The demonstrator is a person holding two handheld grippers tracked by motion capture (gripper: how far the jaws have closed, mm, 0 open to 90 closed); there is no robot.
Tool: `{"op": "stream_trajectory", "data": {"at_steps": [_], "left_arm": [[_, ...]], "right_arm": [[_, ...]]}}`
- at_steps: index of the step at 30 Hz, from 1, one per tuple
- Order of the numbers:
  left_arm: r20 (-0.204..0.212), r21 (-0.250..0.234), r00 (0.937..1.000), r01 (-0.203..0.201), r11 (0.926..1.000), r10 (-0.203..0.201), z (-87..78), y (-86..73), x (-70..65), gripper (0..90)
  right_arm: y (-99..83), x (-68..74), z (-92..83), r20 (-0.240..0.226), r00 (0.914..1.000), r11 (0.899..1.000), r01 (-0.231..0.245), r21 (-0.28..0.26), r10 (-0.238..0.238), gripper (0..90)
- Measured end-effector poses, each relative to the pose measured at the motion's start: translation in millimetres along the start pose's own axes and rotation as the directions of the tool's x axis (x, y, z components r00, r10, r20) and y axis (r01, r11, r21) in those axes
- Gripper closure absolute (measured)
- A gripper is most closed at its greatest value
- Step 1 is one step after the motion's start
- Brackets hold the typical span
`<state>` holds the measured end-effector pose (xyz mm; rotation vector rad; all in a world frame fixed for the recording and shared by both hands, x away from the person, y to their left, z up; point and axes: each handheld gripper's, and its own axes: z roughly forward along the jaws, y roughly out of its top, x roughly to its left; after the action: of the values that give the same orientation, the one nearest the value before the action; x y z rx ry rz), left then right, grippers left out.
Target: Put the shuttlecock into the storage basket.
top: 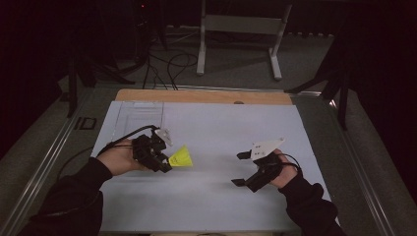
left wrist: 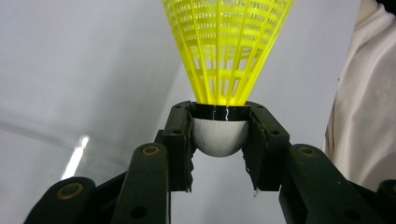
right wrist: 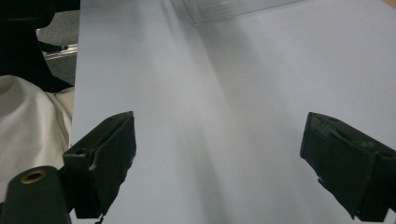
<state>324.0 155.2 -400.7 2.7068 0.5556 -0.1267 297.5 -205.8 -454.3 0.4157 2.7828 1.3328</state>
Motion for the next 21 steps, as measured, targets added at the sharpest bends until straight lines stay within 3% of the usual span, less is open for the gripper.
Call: {"op": "stream_trajectory", "data": {"at_steps": [5,12,17,21], "left_arm": [[-0.04,-0.001,0.9963,0.077,0.9971,-0.077,-12.7,-8.8,8.0,65.4],[-0.055,-0.037,0.9891,0.134,0.9902,-0.136,-29.6,-24.5,20.9,65.4],[-0.071,-0.074,0.9799,0.182,0.9806,-0.187,-39.3,-35.3,30.1,65.4],[-0.098,-0.098,0.9651,0.234,0.9674,-0.243,-49.8,-49.0,39.9,65.4]], "right_arm": [[-7.0,3.2,-5.5,0.023,0.9994,0.999,0.029,-0.046,-0.028,10.5],[-20.4,6.9,-9.8,0.05,0.9985,0.997,0.028,-0.078,-0.024,10.5],[-28.1,9.8,-12.7,0.057,0.9984,0.995,0.013,-0.1,-0.007,10.5],[-35.8,10.1,-17.2,0.068,0.9976,0.992,-0.003,-0.124,0.012,10.5]]}}
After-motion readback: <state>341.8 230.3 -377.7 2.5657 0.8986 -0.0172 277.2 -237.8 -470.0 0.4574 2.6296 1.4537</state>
